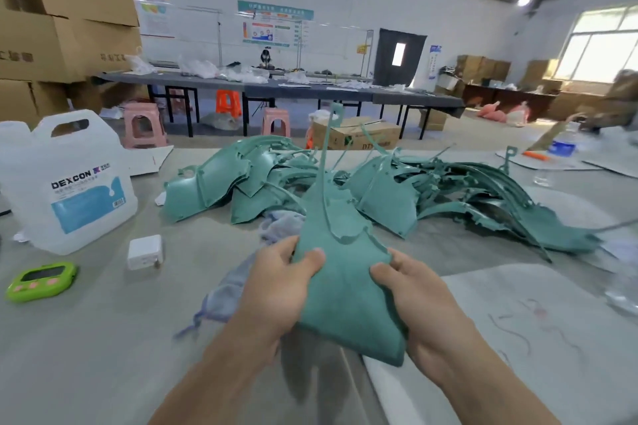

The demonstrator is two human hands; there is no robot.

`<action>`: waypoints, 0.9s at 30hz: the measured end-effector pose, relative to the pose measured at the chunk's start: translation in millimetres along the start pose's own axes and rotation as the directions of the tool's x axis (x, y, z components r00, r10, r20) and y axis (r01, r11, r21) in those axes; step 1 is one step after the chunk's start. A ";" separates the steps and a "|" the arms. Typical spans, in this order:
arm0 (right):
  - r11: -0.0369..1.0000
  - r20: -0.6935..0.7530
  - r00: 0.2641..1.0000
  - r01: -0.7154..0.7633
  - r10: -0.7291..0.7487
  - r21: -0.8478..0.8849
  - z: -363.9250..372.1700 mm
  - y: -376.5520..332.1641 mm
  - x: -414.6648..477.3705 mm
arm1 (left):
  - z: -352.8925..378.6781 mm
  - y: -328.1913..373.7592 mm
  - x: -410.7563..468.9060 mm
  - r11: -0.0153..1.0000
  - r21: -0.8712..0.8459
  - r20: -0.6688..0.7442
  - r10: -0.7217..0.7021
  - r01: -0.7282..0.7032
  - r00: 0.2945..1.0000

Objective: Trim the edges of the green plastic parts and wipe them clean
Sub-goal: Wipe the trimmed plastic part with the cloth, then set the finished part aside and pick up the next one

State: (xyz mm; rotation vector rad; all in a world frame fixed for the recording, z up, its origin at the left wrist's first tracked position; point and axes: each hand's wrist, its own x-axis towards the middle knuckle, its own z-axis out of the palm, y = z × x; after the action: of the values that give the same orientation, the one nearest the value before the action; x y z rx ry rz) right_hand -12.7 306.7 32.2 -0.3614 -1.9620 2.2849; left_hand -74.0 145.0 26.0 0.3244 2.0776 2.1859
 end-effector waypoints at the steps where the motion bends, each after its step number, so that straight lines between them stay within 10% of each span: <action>1: 1.000 -0.054 0.998 0.008 -0.009 -0.020 -13.3 3.7 -9.6 | 14.2 -1.6 -4.9 0.999 0.042 0.017 0.007 -0.008 1.000; 10: 0.984 -0.509 0.856 0.006 0.087 0.179 -144.2 42.1 -135.9 | 162.9 -15.1 -78.3 0.989 0.097 0.496 -0.144 0.110 0.856; 20: 0.813 -0.762 0.430 0.101 0.484 0.574 -278.0 143.0 -305.8 | 329.6 -101.3 -208.5 0.669 0.243 0.834 -0.514 0.703 0.201; 23: 0.718 -0.761 0.341 0.272 0.551 0.641 -319.8 163.4 -313.0 | 361.8 -114.1 -230.6 0.623 0.310 0.794 -0.585 0.718 0.164; 27: 0.617 -0.610 0.330 0.098 0.720 0.781 -327.2 202.5 -306.1 | 372.5 -126.2 -241.2 0.667 0.419 0.740 -0.644 0.615 0.194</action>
State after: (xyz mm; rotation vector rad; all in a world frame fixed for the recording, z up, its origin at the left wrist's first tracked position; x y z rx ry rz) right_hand 378.9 516.2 -178.7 -1.6407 -0.3363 1.9851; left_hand 236.6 460.7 -103.4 0.3496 1.2548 1.0650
